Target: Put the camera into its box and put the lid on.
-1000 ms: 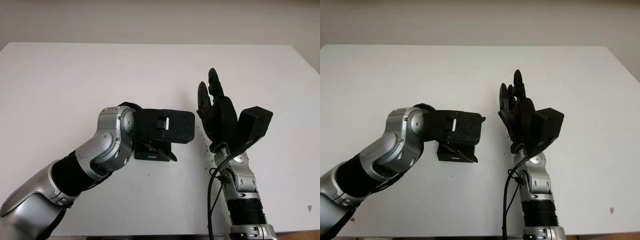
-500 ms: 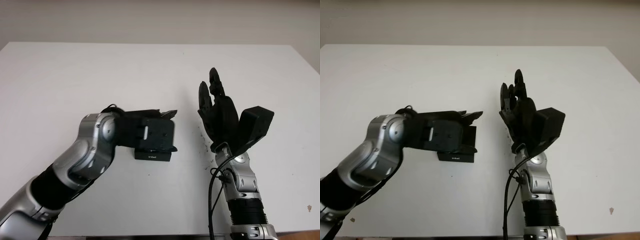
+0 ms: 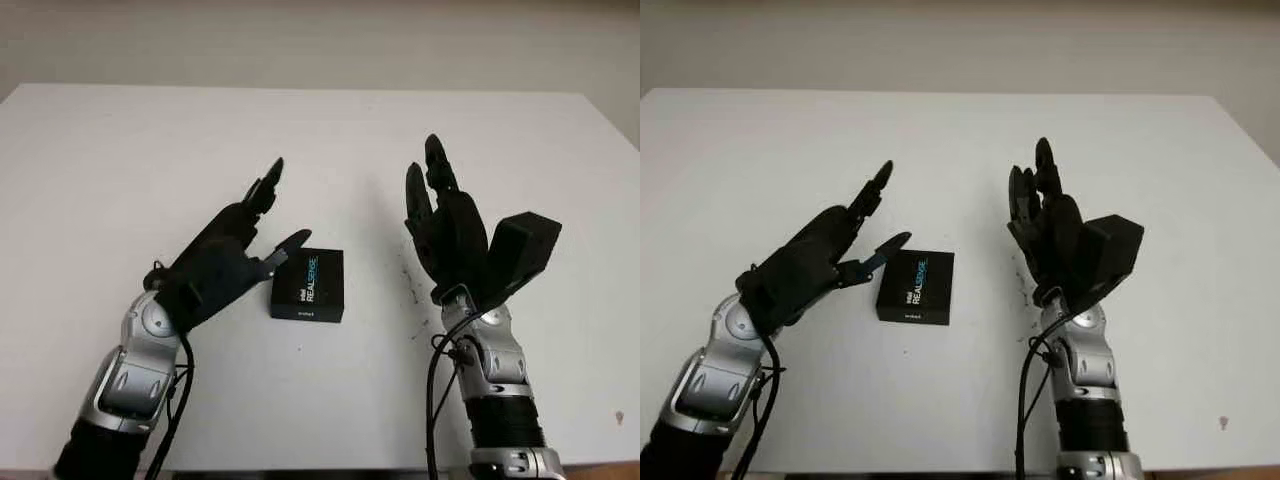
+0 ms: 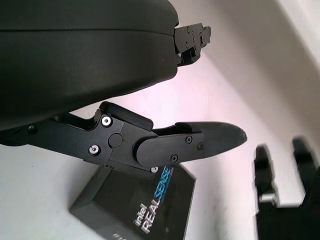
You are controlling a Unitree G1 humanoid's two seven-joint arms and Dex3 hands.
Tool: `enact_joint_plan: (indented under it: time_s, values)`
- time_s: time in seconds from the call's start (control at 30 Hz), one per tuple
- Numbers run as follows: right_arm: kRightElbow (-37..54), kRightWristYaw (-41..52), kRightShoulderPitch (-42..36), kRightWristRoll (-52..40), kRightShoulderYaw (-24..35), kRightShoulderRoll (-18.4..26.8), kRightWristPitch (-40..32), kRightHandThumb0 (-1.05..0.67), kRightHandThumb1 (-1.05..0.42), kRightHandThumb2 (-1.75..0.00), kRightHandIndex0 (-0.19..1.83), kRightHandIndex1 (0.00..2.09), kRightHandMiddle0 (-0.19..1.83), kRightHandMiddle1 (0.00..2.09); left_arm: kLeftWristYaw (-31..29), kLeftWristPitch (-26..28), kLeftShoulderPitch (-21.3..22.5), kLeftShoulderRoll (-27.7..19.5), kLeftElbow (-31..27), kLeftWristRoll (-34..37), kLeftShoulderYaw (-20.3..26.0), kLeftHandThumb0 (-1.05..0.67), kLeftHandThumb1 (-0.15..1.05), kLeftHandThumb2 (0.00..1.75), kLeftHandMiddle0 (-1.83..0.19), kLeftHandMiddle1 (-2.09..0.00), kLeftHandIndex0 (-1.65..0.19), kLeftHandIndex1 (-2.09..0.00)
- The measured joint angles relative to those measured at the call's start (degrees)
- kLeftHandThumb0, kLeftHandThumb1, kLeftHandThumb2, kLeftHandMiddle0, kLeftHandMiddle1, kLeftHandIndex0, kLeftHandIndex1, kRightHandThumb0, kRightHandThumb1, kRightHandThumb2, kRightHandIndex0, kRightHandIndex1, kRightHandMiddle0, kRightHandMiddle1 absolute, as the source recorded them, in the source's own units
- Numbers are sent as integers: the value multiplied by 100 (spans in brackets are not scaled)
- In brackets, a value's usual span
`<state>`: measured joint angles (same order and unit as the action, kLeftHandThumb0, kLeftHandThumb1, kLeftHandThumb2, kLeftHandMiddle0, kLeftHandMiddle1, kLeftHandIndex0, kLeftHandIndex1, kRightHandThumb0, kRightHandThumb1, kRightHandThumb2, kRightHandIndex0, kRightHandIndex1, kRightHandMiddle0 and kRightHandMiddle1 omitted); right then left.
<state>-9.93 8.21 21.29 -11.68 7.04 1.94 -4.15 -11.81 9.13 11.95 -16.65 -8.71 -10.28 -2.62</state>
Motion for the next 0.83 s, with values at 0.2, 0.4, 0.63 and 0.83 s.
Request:
enact_joint_plan:
  time_s: [0.2, 0.4, 0.63, 0.83]
  values:
    - [3, 251, -60, 87, -161, 135, -14, -62, -105, -51, -10, 6, -8, 6, 337, -999, -384, 159, 347, 570, 577, -62, 105, 59, 19, 0, 19, 0]
    - [55, 402, -133, 206, -284, 258, -82, -62, -105, -50, -9, 6, -7, 6, 508, -1575, -602, 345, 515, 1157, 1063, -61, 105, 61, 19, 0, 19, 0]
    - [98, 569, -170, 194, -284, 375, -86, -61, -105, -50, -10, 5, -7, 6, 596, -1883, -1008, 647, 527, 1682, 1361, -65, 105, 55, 19, 0, 19, 0]
    - [108, 602, -172, 192, -301, 384, -103, -61, -105, -51, -11, 5, -8, 5, 673, -2052, -1070, 822, 567, 1814, 1437, -66, 105, 58, 19, 0, 19, 0]
